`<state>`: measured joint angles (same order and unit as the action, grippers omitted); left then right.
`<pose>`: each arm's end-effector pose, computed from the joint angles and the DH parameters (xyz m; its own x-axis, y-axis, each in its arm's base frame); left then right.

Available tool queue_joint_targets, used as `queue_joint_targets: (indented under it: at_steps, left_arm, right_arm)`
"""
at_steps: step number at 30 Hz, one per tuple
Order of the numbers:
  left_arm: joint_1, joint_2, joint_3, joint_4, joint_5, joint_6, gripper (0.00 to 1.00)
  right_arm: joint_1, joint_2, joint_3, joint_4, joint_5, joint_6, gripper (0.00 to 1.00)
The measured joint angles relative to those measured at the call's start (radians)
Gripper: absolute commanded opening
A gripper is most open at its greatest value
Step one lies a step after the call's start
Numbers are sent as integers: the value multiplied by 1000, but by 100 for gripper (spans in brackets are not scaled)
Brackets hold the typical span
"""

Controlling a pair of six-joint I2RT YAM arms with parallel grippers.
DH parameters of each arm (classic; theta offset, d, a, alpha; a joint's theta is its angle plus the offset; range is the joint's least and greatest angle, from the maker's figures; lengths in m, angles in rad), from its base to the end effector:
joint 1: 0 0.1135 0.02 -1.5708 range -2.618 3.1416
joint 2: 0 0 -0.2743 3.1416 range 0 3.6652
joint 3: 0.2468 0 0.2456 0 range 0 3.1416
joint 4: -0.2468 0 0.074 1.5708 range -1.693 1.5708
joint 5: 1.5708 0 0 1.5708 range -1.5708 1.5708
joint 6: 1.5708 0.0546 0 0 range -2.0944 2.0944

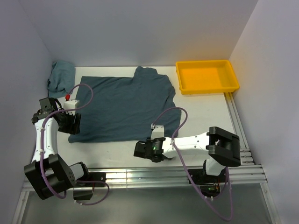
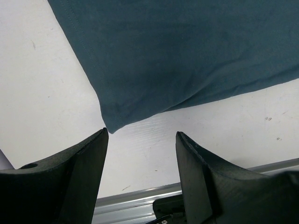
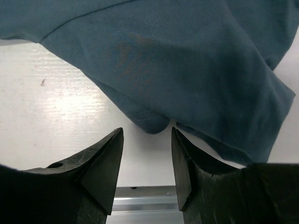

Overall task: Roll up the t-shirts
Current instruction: Flatten the tshirt

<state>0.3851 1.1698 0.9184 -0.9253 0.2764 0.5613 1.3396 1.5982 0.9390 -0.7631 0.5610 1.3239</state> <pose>0.1975 0.0640 0.2481 -0.8651 0.2019 -0.4592 0.2318 0.9727 -0.0089 0.0902 0.2565 0.1704 -0.8371 0.0272 -0.5464 0.0227 0.9996 0.0149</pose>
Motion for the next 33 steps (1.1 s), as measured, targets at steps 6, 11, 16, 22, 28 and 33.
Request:
queue_joint_targets:
  at_steps: [6,11,16,22,28,33]
  left_arm:
    - [0,2,0,0,0,1,65]
    - [0,2,0,0,0,3,65]
    - [0,6,0,1,0,3,64]
    - [0,8,0,0,0,11,63]
    - [0,33,0,0,0,22,62]
    - [0,63,2,1,6,26,62]
  right_arm:
    - [0,62,6,27,0,-17,43]
    - [-6,62,19,29,23,-35,16]
    - [-35,31,35,26,43,-68,0]
    - [-75,-51,114,-13,82,-132,0]
    - [-229,-160,178,21,68,-307,0]
    - [-412,-120,274,103,-25,-497,0]
